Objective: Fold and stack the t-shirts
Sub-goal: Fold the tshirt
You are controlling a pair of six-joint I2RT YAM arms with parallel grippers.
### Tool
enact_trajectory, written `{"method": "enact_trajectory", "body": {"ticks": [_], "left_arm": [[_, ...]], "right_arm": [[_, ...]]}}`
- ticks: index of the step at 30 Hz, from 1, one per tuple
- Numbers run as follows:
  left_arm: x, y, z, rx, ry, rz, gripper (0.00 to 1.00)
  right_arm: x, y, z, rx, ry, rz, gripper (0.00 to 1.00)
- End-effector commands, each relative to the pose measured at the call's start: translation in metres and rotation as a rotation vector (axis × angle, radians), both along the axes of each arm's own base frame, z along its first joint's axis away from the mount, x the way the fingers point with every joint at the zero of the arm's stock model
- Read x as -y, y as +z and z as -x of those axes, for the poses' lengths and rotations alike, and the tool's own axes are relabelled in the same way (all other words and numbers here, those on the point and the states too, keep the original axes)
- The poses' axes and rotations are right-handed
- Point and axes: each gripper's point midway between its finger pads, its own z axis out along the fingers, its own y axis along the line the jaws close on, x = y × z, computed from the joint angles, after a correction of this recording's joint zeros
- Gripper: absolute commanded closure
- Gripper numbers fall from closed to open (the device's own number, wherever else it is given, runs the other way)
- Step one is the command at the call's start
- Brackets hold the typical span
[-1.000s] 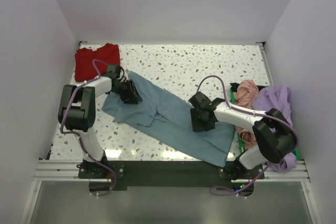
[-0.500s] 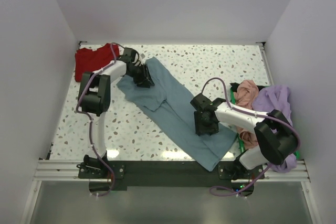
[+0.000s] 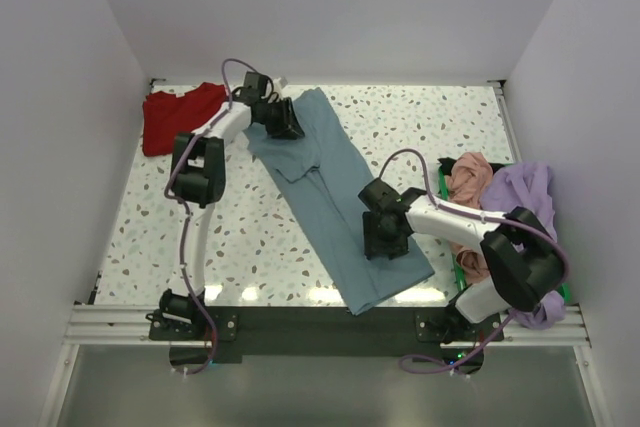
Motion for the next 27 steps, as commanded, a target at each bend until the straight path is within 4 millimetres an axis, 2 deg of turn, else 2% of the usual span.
{"method": "enact_trajectory", "body": {"ticks": [1, 11, 16, 21, 27], "left_arm": [[-0.019, -0.062, -0.011, 0.013, -0.002, -0.137, 0.58], [-0.003, -0.058, -0.03, 0.112, -0.071, -0.084, 0.56], [0.004, -0.052, -0.043, 0.182, -0.103, -0.062, 0.54], [0.012, -0.049, -0.048, 0.224, -0.138, -0.028, 0.51], [0.017, -0.056, -0.05, 0.246, -0.166, -0.011, 0.47]], "right_arm": [[-0.019, -0.002, 0.005, -0.03, 0.0, -0.043, 0.42], [-0.081, -0.007, 0.018, -0.057, 0.068, -0.095, 0.42], [-0.101, -0.003, 0.018, -0.063, 0.062, -0.119, 0.42], [-0.124, -0.004, 0.024, -0.083, 0.085, -0.17, 0.42], [-0.154, -0.01, 0.029, -0.107, 0.137, -0.197, 0.42]]}}
